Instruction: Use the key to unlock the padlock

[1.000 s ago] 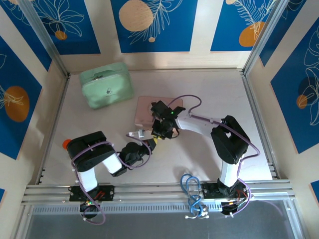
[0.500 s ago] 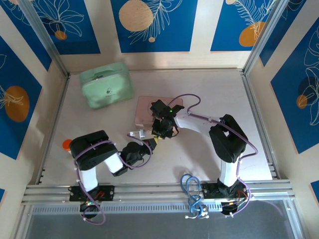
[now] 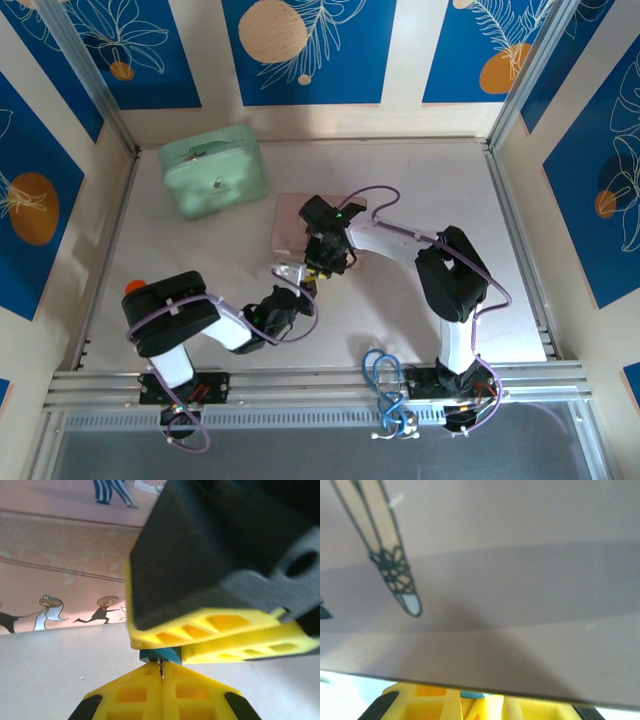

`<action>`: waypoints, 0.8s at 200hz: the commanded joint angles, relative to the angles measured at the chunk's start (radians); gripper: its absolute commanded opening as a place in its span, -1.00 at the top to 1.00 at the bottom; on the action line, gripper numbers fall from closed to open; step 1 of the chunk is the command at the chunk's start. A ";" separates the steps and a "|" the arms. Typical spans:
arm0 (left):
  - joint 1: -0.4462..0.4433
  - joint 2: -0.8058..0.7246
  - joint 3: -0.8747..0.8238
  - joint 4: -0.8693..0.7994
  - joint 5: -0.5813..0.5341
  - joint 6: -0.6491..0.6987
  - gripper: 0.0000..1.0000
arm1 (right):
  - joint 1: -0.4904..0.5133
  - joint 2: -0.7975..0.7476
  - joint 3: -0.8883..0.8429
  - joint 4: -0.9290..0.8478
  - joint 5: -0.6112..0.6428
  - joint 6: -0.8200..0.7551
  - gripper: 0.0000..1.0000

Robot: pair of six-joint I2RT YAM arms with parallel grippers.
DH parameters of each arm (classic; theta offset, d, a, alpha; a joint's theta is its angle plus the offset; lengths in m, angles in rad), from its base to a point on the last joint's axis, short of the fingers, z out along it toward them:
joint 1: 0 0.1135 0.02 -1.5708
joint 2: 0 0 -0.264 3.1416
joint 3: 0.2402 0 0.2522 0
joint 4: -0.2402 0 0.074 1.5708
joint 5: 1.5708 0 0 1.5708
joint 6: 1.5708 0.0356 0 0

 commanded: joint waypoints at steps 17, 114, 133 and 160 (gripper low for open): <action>-0.113 0.034 0.127 -0.115 -0.277 0.353 1.00 | 0.012 0.042 0.049 -0.049 -0.145 0.015 1.00; -0.218 0.241 0.264 0.047 -0.479 0.827 1.00 | -0.025 0.040 0.001 -0.031 -0.230 -0.014 1.00; -0.222 0.170 0.216 0.025 -0.456 0.766 1.00 | -0.029 0.039 -0.003 -0.021 -0.225 -0.017 1.00; -0.222 0.064 0.183 -0.132 -0.376 0.601 1.00 | -0.024 0.020 -0.008 0.009 -0.198 -0.037 0.71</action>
